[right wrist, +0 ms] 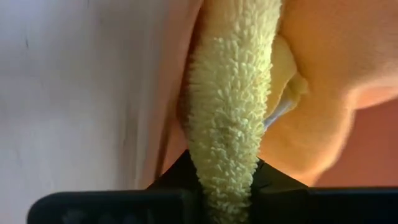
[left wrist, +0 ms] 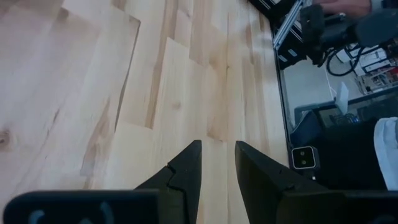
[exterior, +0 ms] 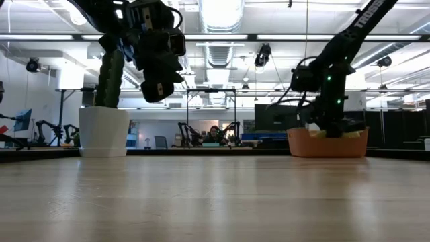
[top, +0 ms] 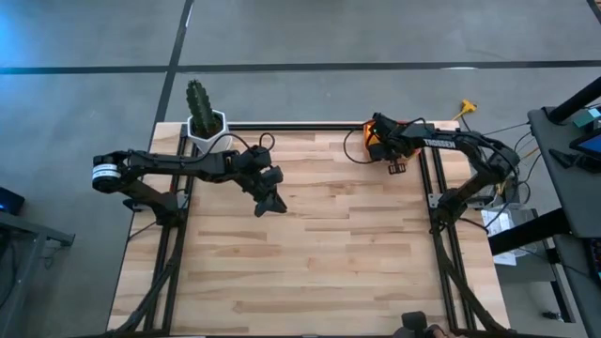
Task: Roll microfiber towels into tight, uniform cylinder then place into a basket
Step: Put the yellow towel into the orange bin
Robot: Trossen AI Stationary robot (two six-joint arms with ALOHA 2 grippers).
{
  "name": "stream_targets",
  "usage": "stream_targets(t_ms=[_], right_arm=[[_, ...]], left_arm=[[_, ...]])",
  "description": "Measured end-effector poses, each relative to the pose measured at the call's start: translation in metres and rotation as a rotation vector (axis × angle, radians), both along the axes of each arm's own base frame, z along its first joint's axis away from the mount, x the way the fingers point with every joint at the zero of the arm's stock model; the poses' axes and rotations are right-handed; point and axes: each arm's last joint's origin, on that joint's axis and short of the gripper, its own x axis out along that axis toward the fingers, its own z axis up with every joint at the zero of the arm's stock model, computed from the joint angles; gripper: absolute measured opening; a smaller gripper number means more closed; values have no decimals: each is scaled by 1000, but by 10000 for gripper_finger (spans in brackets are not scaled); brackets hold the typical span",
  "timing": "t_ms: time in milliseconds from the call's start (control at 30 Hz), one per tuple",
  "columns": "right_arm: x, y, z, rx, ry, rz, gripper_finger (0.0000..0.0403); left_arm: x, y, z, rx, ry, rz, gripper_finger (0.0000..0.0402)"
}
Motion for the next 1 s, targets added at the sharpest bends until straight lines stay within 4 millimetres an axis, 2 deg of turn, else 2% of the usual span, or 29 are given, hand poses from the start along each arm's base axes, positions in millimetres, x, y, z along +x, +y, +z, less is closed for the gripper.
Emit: stream_targets(t_ms=[200, 367, 767, 867, 1000], right_arm=[[10, -12, -15, -14, 40, -72, 38], [12, -22, -13, -52, 40, -139, 38], [12, -17, -18, 52, -59, -182, 39], [13, -18, -17, 58, -53, -168, 51], [14, -20, -12, 36, -56, -245, 92]], left_arm=[[0, 0, 0, -6, 4, 4, 81], [0, 0, 0, -23, 9, 10, 81], [0, 0, 0, -10, 2, -1, 81], [0, 0, 0, -10, 2, -1, 81], [0, 0, 0, -10, 2, -1, 81]])
